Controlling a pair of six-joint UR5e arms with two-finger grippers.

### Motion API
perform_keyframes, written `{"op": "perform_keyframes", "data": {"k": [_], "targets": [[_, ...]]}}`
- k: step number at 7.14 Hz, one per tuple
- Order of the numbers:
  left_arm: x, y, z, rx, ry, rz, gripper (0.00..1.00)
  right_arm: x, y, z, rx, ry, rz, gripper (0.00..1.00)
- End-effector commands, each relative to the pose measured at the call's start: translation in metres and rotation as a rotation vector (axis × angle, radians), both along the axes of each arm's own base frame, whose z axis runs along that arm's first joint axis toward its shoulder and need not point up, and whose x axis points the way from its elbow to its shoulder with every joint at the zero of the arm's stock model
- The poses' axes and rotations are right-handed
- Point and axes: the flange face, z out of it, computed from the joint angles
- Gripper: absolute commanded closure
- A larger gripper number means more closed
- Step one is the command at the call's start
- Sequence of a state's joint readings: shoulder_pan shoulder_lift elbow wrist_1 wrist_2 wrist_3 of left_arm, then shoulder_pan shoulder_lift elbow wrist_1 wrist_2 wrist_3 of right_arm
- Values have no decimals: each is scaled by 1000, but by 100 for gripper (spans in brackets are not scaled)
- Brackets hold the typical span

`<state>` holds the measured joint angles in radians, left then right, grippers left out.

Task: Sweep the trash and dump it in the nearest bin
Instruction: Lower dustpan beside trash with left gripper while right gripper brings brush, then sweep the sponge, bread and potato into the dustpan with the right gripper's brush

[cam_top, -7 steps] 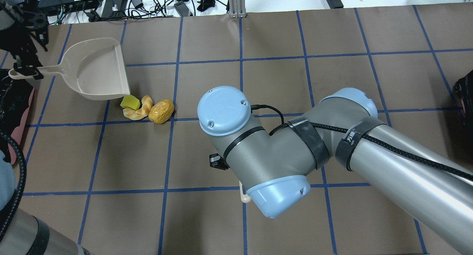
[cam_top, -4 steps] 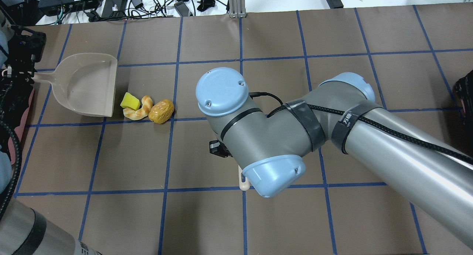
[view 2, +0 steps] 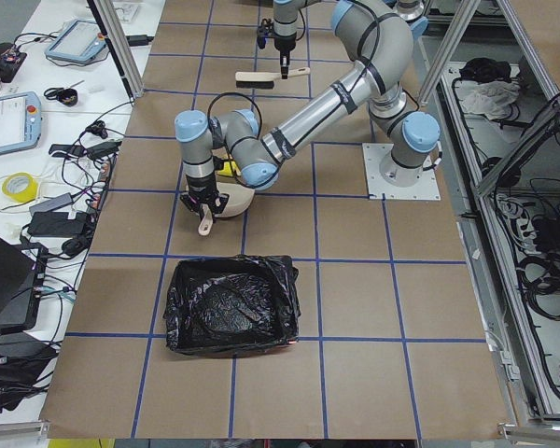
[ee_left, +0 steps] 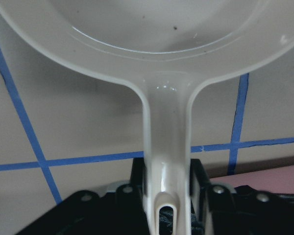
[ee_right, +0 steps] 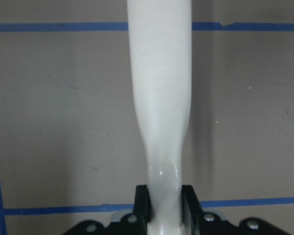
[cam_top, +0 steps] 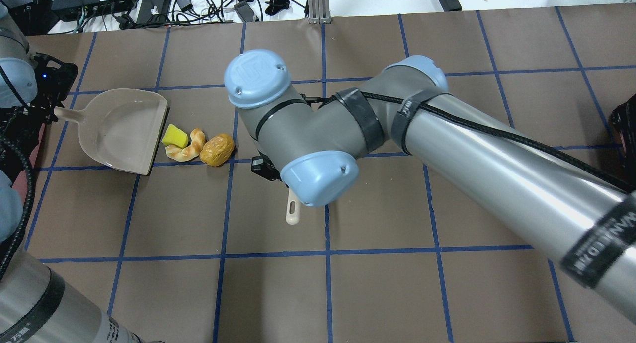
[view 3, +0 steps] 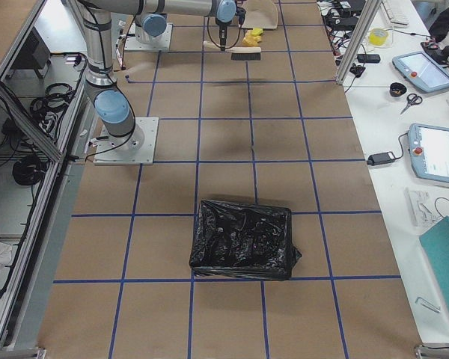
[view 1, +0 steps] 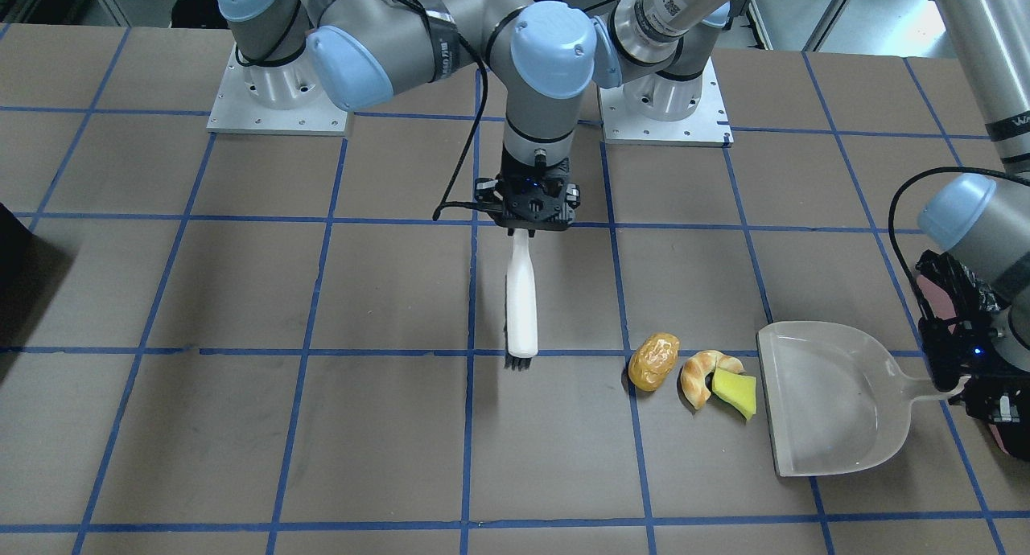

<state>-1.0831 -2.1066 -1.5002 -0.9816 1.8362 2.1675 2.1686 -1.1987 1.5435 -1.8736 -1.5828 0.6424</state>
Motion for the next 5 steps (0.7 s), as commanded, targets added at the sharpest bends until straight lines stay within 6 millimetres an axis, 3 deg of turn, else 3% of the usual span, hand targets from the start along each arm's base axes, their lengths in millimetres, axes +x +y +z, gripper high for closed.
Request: {"op": "perform_keyframes", "data": {"k": [1, 2, 3, 5], "targets": [[0, 2, -13, 30, 5, -3, 100, 42, -1, -9, 24, 5, -11, 100], [2, 4, -14, 50, -17, 1, 100, 49, -1, -20, 60, -21, -56, 100], [-2, 12, -18, 61, -13, 14, 100, 63, -3, -47, 83, -9, -90, 100], [-10, 22, -26, 63, -10, 48, 100, 105, -4, -77, 72, -11, -125, 100]]}}
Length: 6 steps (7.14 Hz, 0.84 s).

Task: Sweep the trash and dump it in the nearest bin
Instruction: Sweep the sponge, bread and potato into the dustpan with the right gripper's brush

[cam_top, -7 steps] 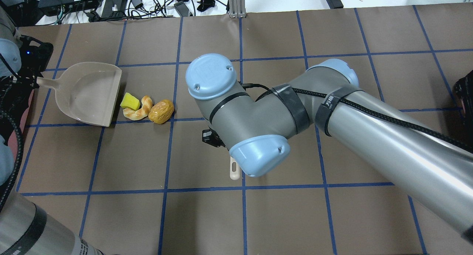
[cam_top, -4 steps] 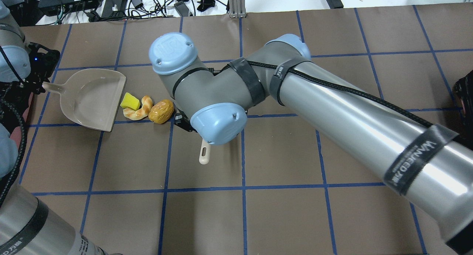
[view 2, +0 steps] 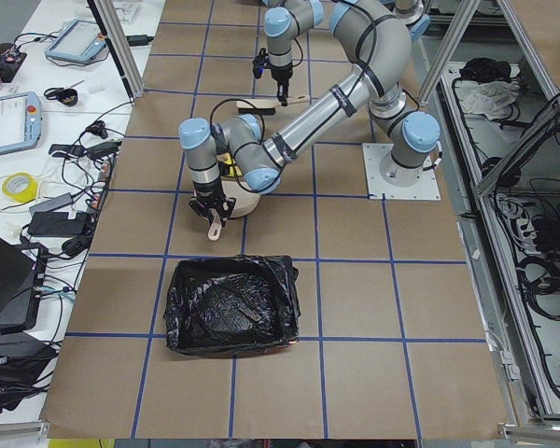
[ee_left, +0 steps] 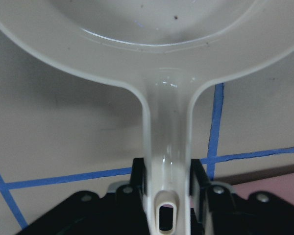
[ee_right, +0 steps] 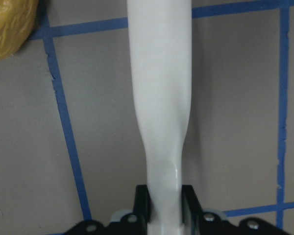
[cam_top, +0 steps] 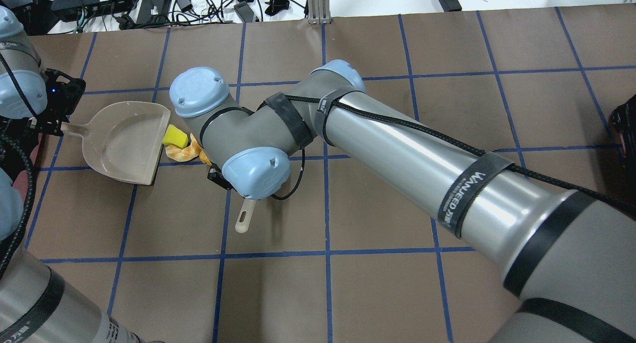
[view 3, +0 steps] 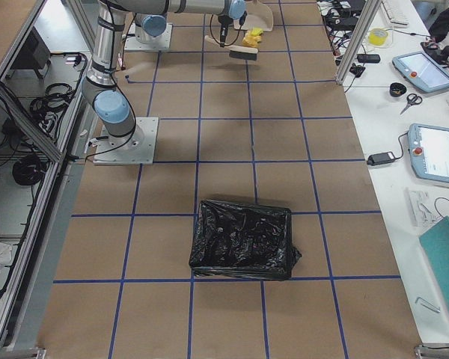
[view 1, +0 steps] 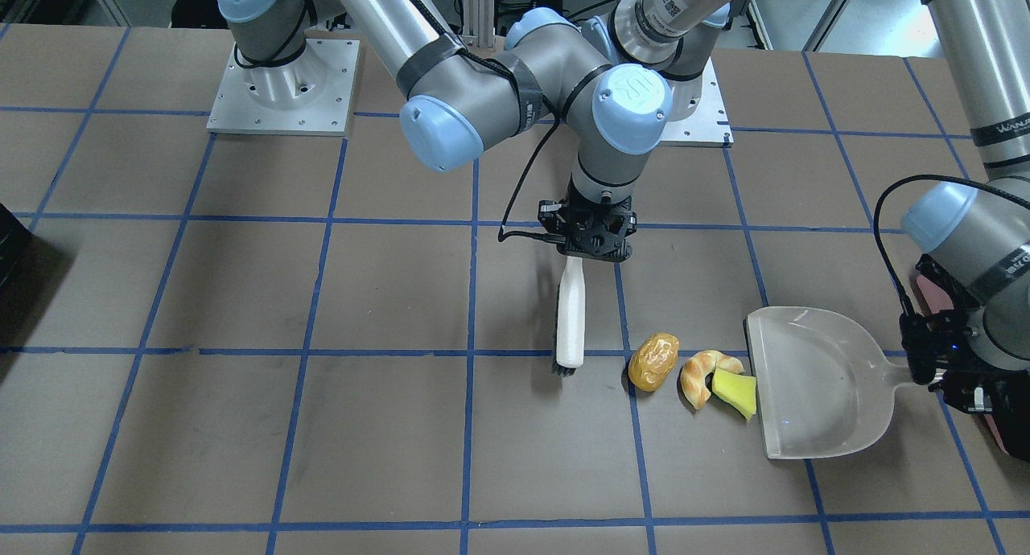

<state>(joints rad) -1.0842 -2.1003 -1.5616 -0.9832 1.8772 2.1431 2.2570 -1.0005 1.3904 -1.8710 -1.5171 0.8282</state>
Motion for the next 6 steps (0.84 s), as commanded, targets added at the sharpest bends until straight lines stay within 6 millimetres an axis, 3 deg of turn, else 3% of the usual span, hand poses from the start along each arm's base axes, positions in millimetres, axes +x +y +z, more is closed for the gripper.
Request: {"op": "perform_keyframes", "data": {"k": [1, 4, 6], "targets": [[-5, 5, -3, 1, 0, 22, 100, 38, -5, -15, -15, -11, -57, 100], [-5, 4, -6, 3, 1, 26, 100, 59, -6, -19, 0, -43, -78, 100], [-6, 4, -8, 5, 4, 24, 100, 88, -19, -29, -19, -60, -84, 100]]}}
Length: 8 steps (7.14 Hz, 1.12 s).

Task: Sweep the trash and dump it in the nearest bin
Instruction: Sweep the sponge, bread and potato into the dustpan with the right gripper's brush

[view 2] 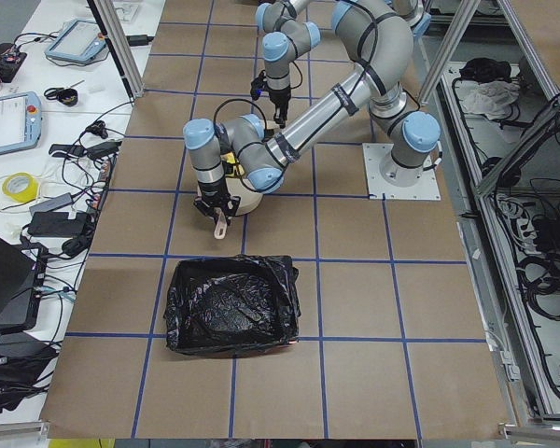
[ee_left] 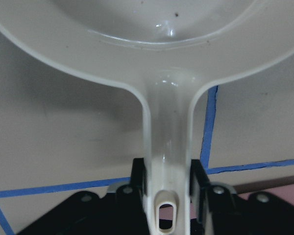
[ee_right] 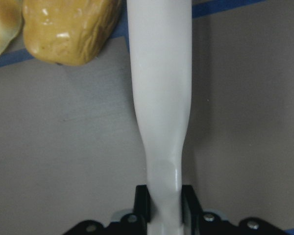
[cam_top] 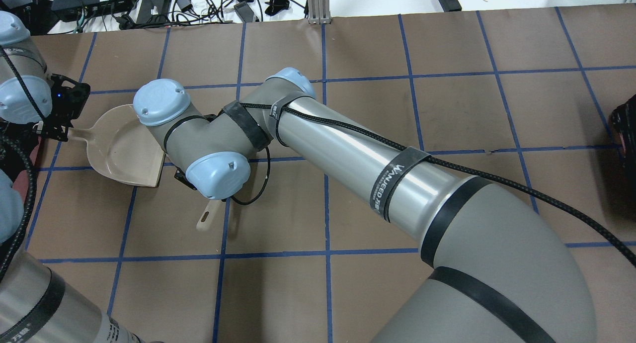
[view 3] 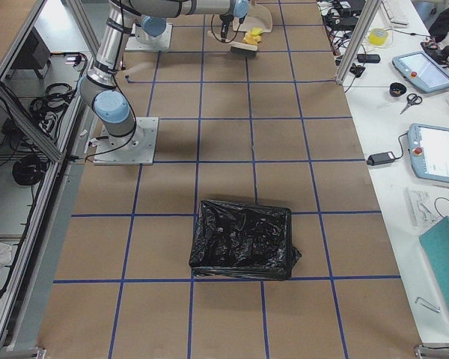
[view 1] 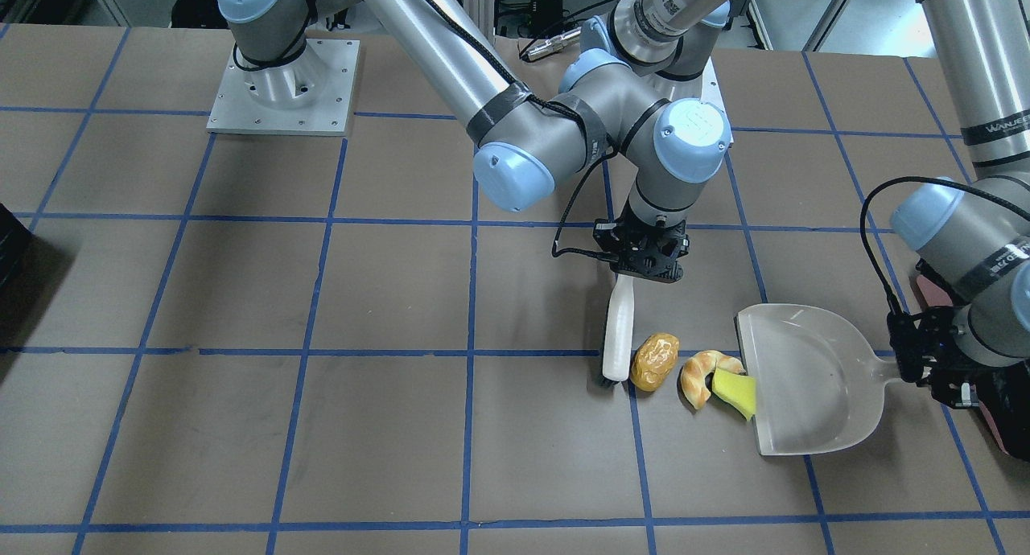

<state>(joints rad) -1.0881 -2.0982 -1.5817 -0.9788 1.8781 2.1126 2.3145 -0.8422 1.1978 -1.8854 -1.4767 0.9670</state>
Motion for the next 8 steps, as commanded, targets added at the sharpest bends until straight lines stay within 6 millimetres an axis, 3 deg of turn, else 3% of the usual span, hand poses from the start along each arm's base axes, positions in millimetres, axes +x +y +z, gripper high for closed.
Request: {"op": "perform_keyframes", "data": {"k": [1, 4, 7, 8], "targets": [[-1, -1, -2, 2, 2, 1, 100, 26, -15, -7, -28, -17, -1, 100], [-1, -1, -3, 1, 2, 5, 100, 41, -30, -3, -51, -49, -1, 100], [-1, -1, -4, 1, 2, 6, 100, 66, -37, -21, -81, -81, 12, 100], [-1, -1, -4, 0, 3, 6, 100, 73, -37, -14, -74, -127, 7, 100]]}}
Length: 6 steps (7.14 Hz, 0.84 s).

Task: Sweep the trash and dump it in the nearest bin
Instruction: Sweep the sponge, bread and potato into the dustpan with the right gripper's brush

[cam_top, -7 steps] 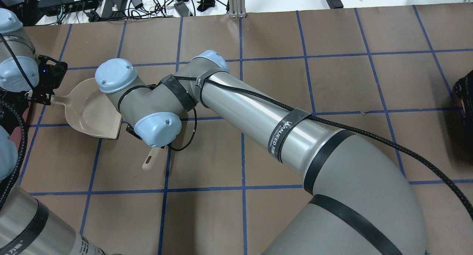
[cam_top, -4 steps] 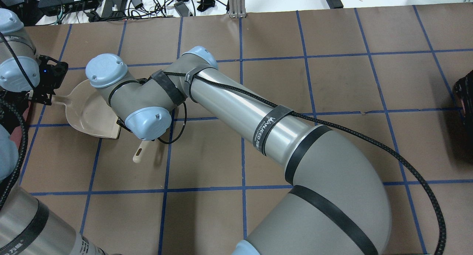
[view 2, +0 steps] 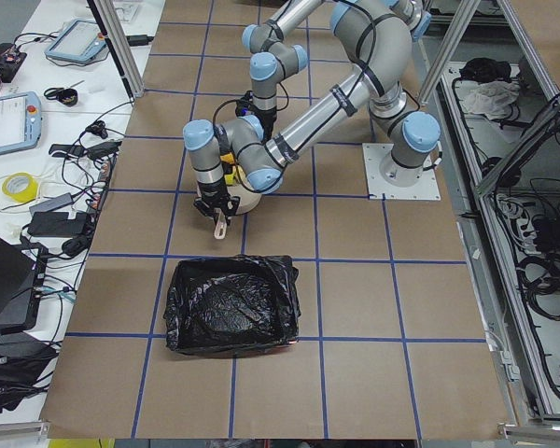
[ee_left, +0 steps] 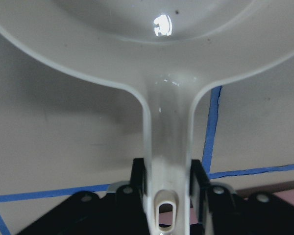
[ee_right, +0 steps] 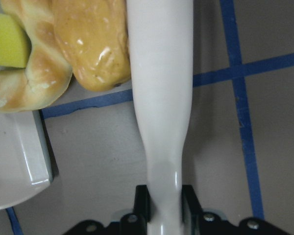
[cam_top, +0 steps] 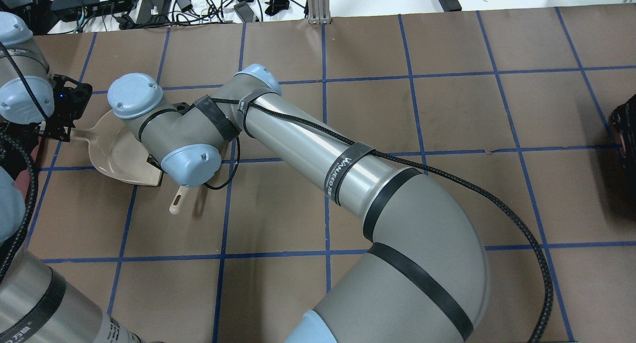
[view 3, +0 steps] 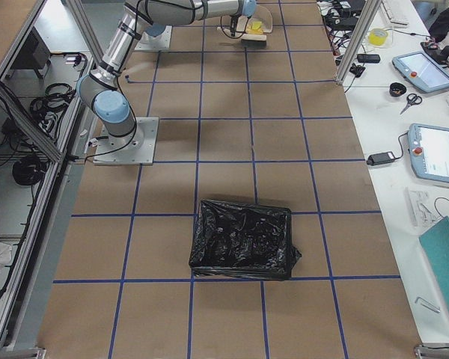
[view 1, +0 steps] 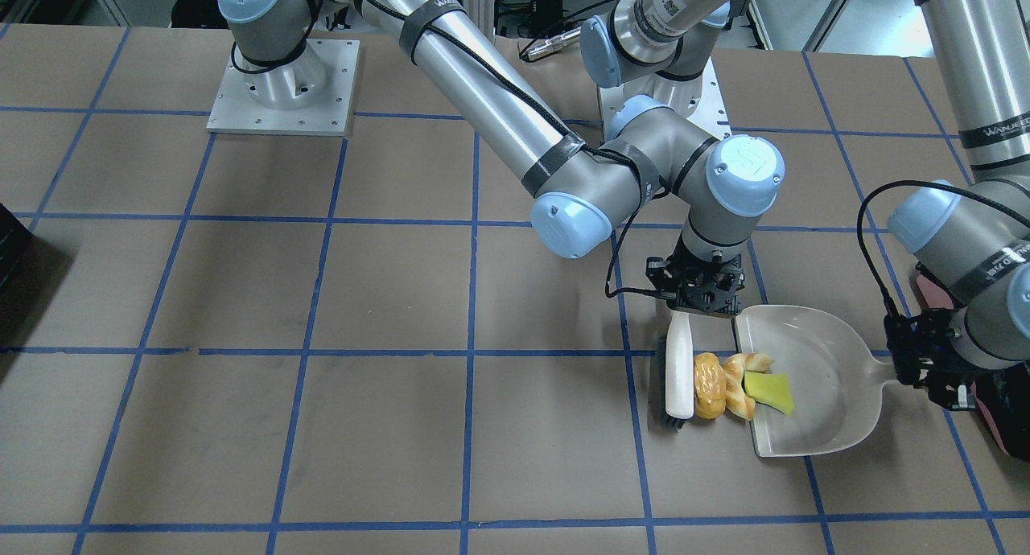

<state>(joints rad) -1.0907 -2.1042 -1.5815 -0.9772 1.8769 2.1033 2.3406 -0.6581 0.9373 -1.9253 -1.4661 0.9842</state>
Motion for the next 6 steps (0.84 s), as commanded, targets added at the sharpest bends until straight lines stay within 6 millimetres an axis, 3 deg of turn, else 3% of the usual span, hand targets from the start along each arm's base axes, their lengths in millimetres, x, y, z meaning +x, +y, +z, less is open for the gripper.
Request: {"op": "perform_keyframes", "data": {"k": [1, 6], "targets": [[0, 0, 0, -1, 1, 2, 100, 16, -4, 7, -8, -94, -4, 100], [0, 0, -1, -4, 1, 15, 100, 36, -10, 21, -62, -278, 9, 100]]}}
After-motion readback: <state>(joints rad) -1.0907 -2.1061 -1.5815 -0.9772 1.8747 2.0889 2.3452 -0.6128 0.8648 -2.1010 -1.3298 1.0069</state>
